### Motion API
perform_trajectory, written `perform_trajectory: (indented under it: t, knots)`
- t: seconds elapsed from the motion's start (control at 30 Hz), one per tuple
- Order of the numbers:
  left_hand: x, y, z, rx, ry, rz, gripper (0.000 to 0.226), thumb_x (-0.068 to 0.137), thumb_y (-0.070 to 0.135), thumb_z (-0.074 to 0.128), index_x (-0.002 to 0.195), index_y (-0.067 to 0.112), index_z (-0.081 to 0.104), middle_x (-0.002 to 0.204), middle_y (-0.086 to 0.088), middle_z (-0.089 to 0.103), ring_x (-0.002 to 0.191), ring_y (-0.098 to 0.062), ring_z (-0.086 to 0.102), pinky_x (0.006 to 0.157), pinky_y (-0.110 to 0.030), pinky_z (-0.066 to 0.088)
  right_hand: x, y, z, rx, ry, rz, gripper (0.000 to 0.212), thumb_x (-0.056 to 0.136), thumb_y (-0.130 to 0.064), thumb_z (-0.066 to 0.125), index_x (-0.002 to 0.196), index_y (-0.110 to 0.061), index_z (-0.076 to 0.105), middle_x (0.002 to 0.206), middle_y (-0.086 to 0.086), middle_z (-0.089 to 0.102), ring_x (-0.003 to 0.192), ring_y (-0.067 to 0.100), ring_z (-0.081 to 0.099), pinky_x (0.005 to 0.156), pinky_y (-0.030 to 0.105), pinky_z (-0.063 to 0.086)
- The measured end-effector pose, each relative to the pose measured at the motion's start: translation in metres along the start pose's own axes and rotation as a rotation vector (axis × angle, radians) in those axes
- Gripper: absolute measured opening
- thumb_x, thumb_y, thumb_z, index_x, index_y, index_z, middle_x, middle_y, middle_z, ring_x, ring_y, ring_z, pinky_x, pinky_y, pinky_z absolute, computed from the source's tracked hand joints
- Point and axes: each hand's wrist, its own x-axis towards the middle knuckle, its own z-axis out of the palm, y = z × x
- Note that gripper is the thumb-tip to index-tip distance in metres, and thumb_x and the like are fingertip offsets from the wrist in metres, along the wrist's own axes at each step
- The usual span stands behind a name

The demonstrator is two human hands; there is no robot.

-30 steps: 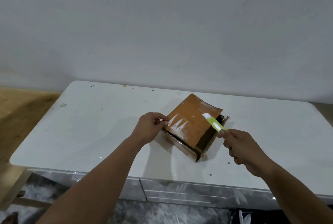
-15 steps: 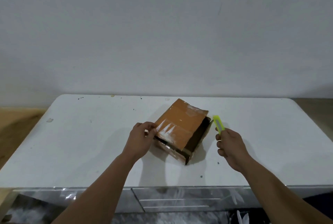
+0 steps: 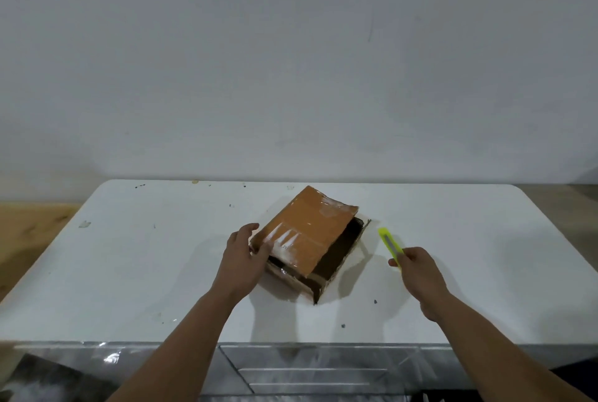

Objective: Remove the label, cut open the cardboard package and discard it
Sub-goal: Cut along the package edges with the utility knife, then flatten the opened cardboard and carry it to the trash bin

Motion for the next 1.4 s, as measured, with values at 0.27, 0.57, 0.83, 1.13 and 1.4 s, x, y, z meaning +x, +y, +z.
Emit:
perform_trajectory:
  t: [0.27, 0.57, 0.83, 1.13, 1.4]
  knots:
    - [-0.03, 0.029, 0.014, -0.023, 0.009, -0.14, 0.074, 0.097, 0.045, 0.057, 0.157, 0.019, 0.022, 0.16, -0.003, 0.033, 0.143, -0.025, 0.037, 0.111, -0.036, 0.034, 0.039, 0.015, -0.006, -0.198, 0.083, -0.02, 0.022, 0.093, -0.028, 0.051, 0.104, -0.012, 0.061, 0.096, 0.008, 0.064, 0.088, 0.029, 0.06, 0.071, 0.036, 0.045]
    - [-0.049, 0.052, 0.024, -0.019, 0.036, -0.213, 0.067, 0.099, 0.037, 0.058, 0.154, 0.016, 0.026, 0.159, -0.004, 0.036, 0.143, -0.025, 0.038, 0.109, -0.033, 0.034, 0.053, 0.009, -0.01, -0.48, 0.046, -0.029, 0.033, 0.078, -0.03, 0.058, 0.106, -0.014, 0.063, 0.109, 0.012, 0.06, 0.105, 0.037, 0.054, 0.089, 0.042, 0.046]
    - [-0.042, 0.045, 0.026, -0.06, 0.031, -0.263, 0.069, 0.098, 0.037, 0.06, 0.156, 0.023, 0.025, 0.157, -0.001, 0.039, 0.141, -0.025, 0.042, 0.106, -0.031, 0.034, 0.059, -0.035, 0.01, -0.344, -0.261, -0.472, 0.068, 0.083, -0.008, 0.056, 0.145, -0.026, 0.038, 0.152, -0.006, 0.033, 0.142, 0.02, 0.028, 0.11, 0.035, 0.029]
    - [-0.016, 0.026, 0.008, 0.01, -0.039, -0.3, 0.057, 0.084, 0.037, 0.062, 0.138, 0.032, 0.045, 0.133, 0.01, 0.055, 0.121, -0.018, 0.054, 0.103, -0.037, 0.045, 0.024, -0.041, 0.011, -0.276, -0.35, -0.479, 0.021, 0.092, -0.018, 0.052, 0.098, -0.037, 0.054, 0.092, -0.017, 0.062, 0.088, 0.014, 0.063, 0.068, 0.028, 0.048]
    - [-0.001, 0.021, -0.004, 0.092, -0.126, -0.245, 0.072, 0.093, 0.032, 0.052, 0.158, 0.028, 0.022, 0.14, -0.005, 0.044, 0.119, -0.022, 0.051, 0.104, -0.033, 0.04, -0.007, -0.02, 0.012, -0.315, -0.419, -0.493, 0.011, 0.09, -0.022, 0.056, 0.094, -0.032, 0.055, 0.102, -0.013, 0.06, 0.053, 0.009, 0.056, 0.042, 0.019, 0.042]
